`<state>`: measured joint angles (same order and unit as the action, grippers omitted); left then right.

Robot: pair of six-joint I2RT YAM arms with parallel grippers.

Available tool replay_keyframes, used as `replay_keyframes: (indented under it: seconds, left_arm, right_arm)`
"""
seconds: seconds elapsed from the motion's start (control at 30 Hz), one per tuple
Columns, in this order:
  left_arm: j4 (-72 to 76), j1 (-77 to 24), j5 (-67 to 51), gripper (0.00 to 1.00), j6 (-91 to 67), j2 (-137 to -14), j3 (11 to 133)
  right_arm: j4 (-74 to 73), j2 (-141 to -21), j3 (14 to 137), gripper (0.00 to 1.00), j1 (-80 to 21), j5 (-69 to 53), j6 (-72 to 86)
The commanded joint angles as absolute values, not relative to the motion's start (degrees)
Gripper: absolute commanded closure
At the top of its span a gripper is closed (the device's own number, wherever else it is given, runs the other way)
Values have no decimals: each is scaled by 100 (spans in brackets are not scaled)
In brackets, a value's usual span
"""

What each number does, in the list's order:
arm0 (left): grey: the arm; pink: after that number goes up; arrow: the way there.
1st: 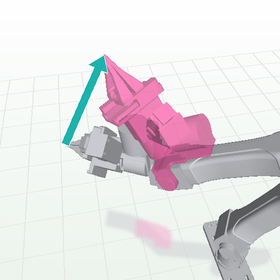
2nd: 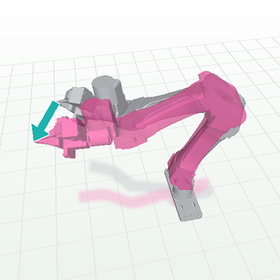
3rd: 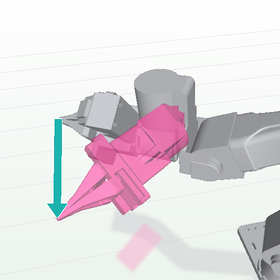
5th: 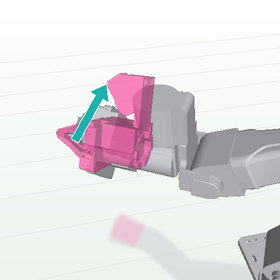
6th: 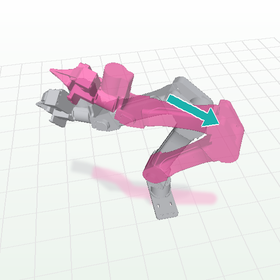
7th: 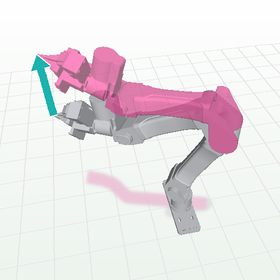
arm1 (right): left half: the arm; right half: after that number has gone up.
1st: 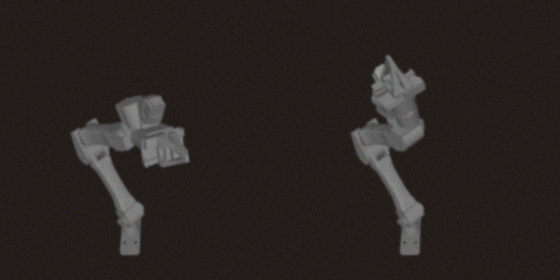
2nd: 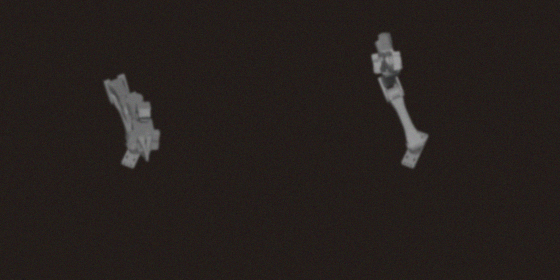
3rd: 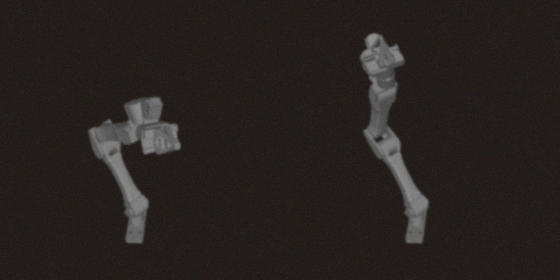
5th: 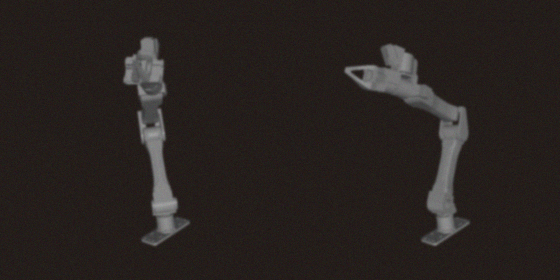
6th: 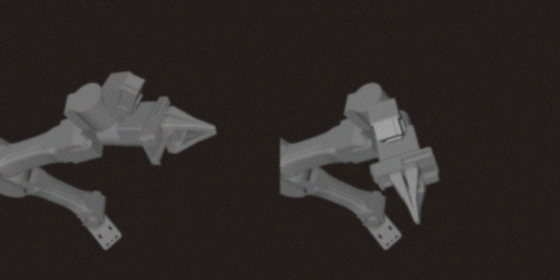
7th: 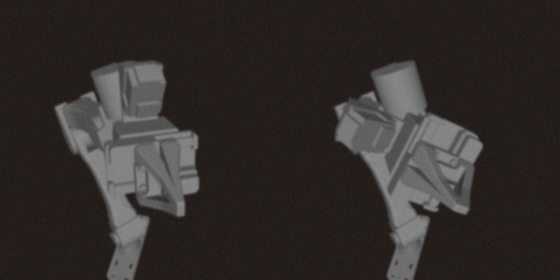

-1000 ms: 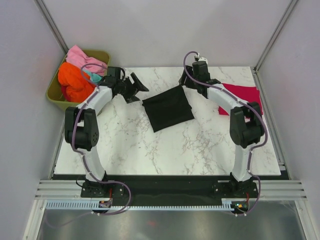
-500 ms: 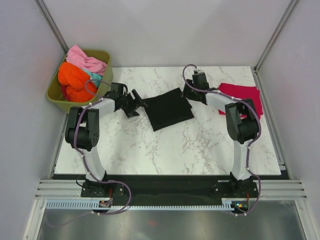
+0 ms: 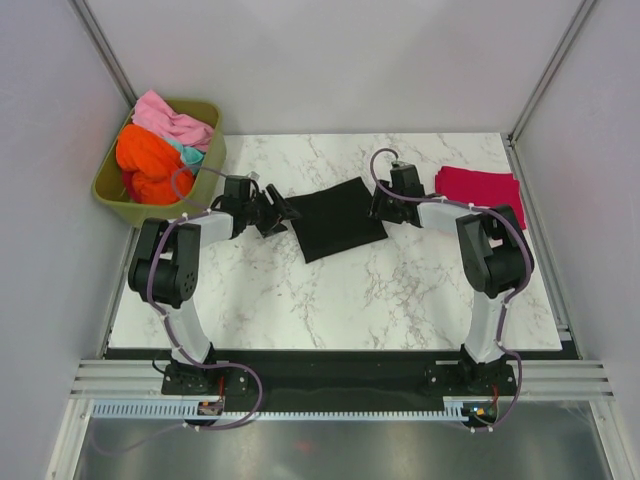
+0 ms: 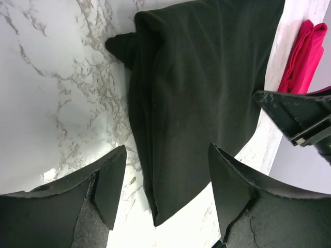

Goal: Fold and stack the t-shirts
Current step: Fold the tshirt, then neatly place the folded tshirt to the corner

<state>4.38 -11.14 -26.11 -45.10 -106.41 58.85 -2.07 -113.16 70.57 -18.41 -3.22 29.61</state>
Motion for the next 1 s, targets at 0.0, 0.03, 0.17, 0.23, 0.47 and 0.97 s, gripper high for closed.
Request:
replay_keyframes:
  seconds: [0.0, 0.03, 0.17, 0.23, 0.47, 0.97]
  left_arm:
    - [967, -1125, -2585, 29, -4693, -10521, 5713]
    - [975, -1125, -2558, 29, -4685, -10494, 5704]
    - [1072, -1142, -2514, 29, -4641, -10512, 5678]
    - [1239, -1151, -2453, 25, -4606, -10512, 5590]
    - [950, -1037, -1864, 0, -4799, -10371, 5546]
    - [1547, -1081, -2409, 29, -4825, -10819, 5713]
  right_arm:
    - [-44, -11013, 6664, 45, -1837, -746, 3208]
    - [-44, -10969, 6558, 46, -1837, -860, 3260]
    - [360, -10530, 5977, 47, -1828, -853, 3331]
    - [352, -10214, 5810, 43, -1828, -730, 3287]
    - [115, -9511, 5643, 17, -1732, 482, 3173]
    - [360, -10931, 6960, 20, -1652, -237, 3103]
